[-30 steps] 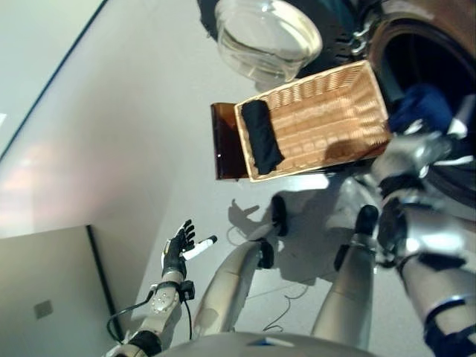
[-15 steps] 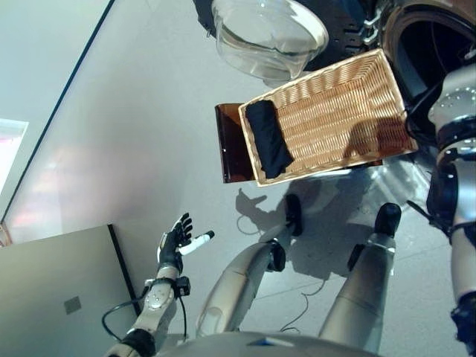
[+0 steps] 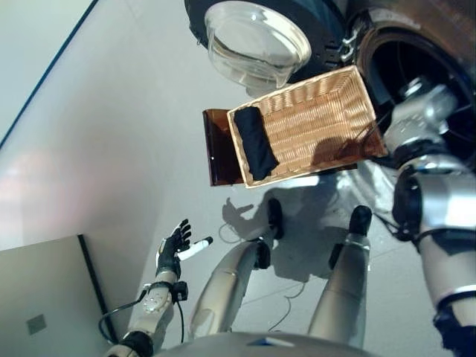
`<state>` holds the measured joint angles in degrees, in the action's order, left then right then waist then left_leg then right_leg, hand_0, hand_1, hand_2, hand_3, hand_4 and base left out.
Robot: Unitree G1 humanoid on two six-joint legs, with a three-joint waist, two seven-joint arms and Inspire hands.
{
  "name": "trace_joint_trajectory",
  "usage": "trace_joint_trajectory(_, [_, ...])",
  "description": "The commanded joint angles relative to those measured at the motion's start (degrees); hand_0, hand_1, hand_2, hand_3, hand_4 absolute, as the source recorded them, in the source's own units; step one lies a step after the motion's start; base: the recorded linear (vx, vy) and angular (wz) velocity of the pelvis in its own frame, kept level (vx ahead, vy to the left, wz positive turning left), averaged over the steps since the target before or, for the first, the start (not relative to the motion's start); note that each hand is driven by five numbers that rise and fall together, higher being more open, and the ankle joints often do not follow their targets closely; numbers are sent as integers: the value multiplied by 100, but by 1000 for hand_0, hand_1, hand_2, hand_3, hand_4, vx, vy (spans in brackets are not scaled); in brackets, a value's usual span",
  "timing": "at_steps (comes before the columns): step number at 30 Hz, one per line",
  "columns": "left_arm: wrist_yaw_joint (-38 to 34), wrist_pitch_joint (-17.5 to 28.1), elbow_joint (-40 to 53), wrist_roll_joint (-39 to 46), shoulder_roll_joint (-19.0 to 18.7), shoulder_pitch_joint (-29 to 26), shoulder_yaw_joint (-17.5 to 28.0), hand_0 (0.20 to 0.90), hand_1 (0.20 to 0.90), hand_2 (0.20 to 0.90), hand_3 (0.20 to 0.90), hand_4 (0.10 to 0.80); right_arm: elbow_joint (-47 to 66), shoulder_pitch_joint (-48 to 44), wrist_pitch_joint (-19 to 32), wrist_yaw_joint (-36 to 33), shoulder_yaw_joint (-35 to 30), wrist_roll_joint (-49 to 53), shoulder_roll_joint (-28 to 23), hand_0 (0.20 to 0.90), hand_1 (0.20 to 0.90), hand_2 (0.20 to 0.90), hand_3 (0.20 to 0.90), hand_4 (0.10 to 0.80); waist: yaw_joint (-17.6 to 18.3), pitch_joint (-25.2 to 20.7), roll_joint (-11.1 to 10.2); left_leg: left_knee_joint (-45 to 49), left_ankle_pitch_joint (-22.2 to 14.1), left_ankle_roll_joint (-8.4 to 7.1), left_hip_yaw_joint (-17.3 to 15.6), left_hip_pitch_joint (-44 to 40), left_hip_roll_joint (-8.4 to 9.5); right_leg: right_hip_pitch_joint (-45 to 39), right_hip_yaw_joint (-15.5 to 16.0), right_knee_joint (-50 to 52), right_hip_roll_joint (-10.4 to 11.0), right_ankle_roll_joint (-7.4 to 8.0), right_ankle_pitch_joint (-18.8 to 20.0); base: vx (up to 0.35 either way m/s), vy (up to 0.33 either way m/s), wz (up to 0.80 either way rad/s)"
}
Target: Pick up the clothes and place them into the washing machine
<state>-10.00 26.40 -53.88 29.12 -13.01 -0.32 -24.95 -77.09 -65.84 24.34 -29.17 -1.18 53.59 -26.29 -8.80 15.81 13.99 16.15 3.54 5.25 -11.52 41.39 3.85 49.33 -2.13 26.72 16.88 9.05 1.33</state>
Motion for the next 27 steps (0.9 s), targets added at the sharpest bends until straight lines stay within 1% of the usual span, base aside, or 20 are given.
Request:
trace_joint_trajectory(1, [-92, 86, -315, 129, -240, 61, 426, 900, 900, 900, 900, 800, 863, 218, 469, 230, 337, -387, -157, 900, 900, 900, 900, 800, -120, -122, 135, 9, -354, -701, 268, 270, -154, -254, 389, -146, -288, -448, -363, -31, -64, -8])
trace_joint_trajectory(3, [-83, 53, -503, 170, -187, 15, 467, 900, 900, 900, 900, 800, 963, 540, 493, 344, 299, -331, 148, 900, 900, 900, 900, 800, -60, -82, -62, 21, -352, -706, 304, 221, -212, -380, 474, -232, -330, -457, -333, -15, -64, -6])
trace_joint_trajectory(4, [-78, 57, -510, 174, -197, 21, 470, 900, 900, 900, 900, 800, 976, 559, 498, 342, 292, -331, 163, 900, 900, 900, 900, 800, -54, -82, -67, 20, -351, -707, 309, 212, -213, -397, 481, -242, -330, -458, -331, -17, -61, 0])
trace_joint_trajectory(5, [-46, 47, -509, 186, -182, -3, 519, 900, 900, 900, 900, 800, 1134, 848, 486, 397, 342, -414, 370, 900, 900, 900, 900, 800, -8, -60, -228, 23, -339, -717, 357, 168, -259, -516, 558, -336, -361, -468, -304, -16, -49, 3])
trace_joint_trajectory(9, [-44, 47, -640, 191, -107, -44, 585, 900, 900, 900, 900, 800, 1578, 1477, 548, 498, 285, -389, 735, 900, 900, 900, 900, 800, 52, 27, -530, 52, -340, -724, 513, -9, -326, -866, 750, -490, -418, -481, -284, -20, -79, 9])
trace_joint_trajectory(10, [-46, 2, -723, 103, -94, -57, 605, 900, 900, 900, 900, 800, 1465, 1696, 460, 487, 383, -571, 799, 900, 900, 900, 900, 800, 51, 53, -662, 71, -335, -728, 579, -56, -352, -979, 833, -515, -431, -487, -290, -17, -75, 12])
trace_joint_trajectory(11, [-48, 3, -726, 99, -93, -56, 609, 900, 900, 900, 900, 800, 1469, 1697, 458, 479, 384, -580, 804, 900, 900, 900, 900, 800, 61, 61, -657, 70, -334, -729, 588, -66, -351, -997, 843, -522, -431, -488, -291, -29, -117, 7])
trace_joint_trajectory(12, [-97, -16, -802, 26, -134, -95, 718, 900, 900, 900, 900, 800, 1320, 1828, 254, 260, 610, -1095, 853, 900, 900, 900, 900, 800, 64, 76, -823, 70, -336, -731, 645, -130, -378, -1114, 922, -581, -464, -500, -278, -22, -87, 7])
trace_joint_trajectory(13, [-137, -39, -835, -54, -179, -139, 780, 900, 900, 900, 900, 800, 1214, 1820, 70, 192, 789, -1432, 854, 900, 900, 900, 900, 800, 71, 85, -879, 75, -331, -735, 673, -152, -396, -1164, 957, -600, -476, -509, -273, -22, -87, 9])
trace_joint_trajectory(14, [-140, -41, -834, -59, -176, -140, 788, 900, 900, 900, 900, 800, 1216, 1812, 64, 181, 791, -1445, 860, 900, 900, 900, 900, 800, 80, 93, -877, 75, -332, -736, 677, -156, -396, -1171, 962, -603, -477, -510, -274, -11, -48, 19])
trace_joint_trajectory(15, [-186, -33, -898, -134, -207, -171, 837, 900, 900, 900, 900, 800, 1147, 1828, -24, 226, 948, -1570, 921, 900, 900, 900, 900, 800, 71, 101, -938, 82, -333, -741, 706, -174, -406, -1210, 994, -621, -486, -516, -267, 4, -62, 20])
trace_joint_trajectory(16, [-194, -35, -903, -182, -259, -177, 916, 900, 900, 900, 900, 800, 1015, 1771, -219, 192, 1156, -1894, 923, 900, 900, 900, 900, 800, 55, 95, -1004, 88, -333, -747, 737, -200, -413, -1265, 1026, -658, -498, -522, -265, 13, -78, 18])
trace_joint_trajectory(17, [-260, -50, -897, -334, -326, -200, 954, 900, 900, 900, 900, 800, 807, 1677, -379, 207, 1320, -2124, 919, 900, 900, 900, 900, 800, 31, 92, -1062, 97, -328, -754, 768, -209, -423, -1311, 1078, -684, -507, -533, -260, 24, -83, 10])
trace_joint_trajectory(18, [-356, -42, -833, -507, -431, -177, 984, 900, 900, 900, 900, 800, 614, 1460, -565, 171, 1623, -2452, 1003, 900, 900, 900, 900, 800, -26, 76, -1154, 94, -338, -755, 795, -234, -423, -1371, 1125, -737, -519, -539, -244, 17, -50, 13])
trace_joint_trajectory(19, [-358, -44, -830, -510, -431, -177, 991, 900, 900, 900, 900, 800, 608, 1451, -564, 171, 1625, -2453, 1007, 900, 900, 900, 900, 800, -19, 81, -1154, 94, -338, -756, 798, -236, -422, -1375, 1128, -739, -519, -539, -244, 11, -38, 14])
trace_joint_trajectory(21, [-379, -78, -833, -486, -570, -183, 1152, 900, 900, 900, 900, 800, 411, 1147, -772, 134, 1947, -2804, 1314, 900, 900, 900, 900, 800, -83, 47, -1288, 99, -344, -754, 850, -256, -439, -1416, 1182, -765, -531, -541, -248, 14, -25, 10])
trace_joint_trajectory(22, [-377, -78, -823, -470, -591, -173, 1185, 900, 900, 900, 900, 800, 329, 1088, -804, 124, 2016, -2876, 1409, 900, 900, 900, 900, 800, -102, 40, -1321, 116, -353, -750, 869, -243, -441, -1426, 1202, -754, -525, -549, -265, 16, -25, 5])
trace_joint_trajectory(25, [-420, -60, -726, -495, -640, -152, 1254, 900, 900, 900, 900, 800, 173, 994, -854, 89, 2145, -3034, 1524, 900, 900, 900, 900, 800, -163, 42, -1363, 150, -364, -747, 907, -213, -418, -1419, 1240, -724, -506, -557, -286, 19, -10, 9])
trace_joint_trajectory(27, [-509, -12, -555, -540, -693, -155, 1297, 900, 900, 900, 900, 800, -6, 850, -839, 13, 2121, -2974, 1570, 900, 900, 900, 900, 800, -243, 64, -1371, 167, -369, -744, 951, -161, -389, -1397, 1281, -678, -481, -556, -319, 11, 6, 13])
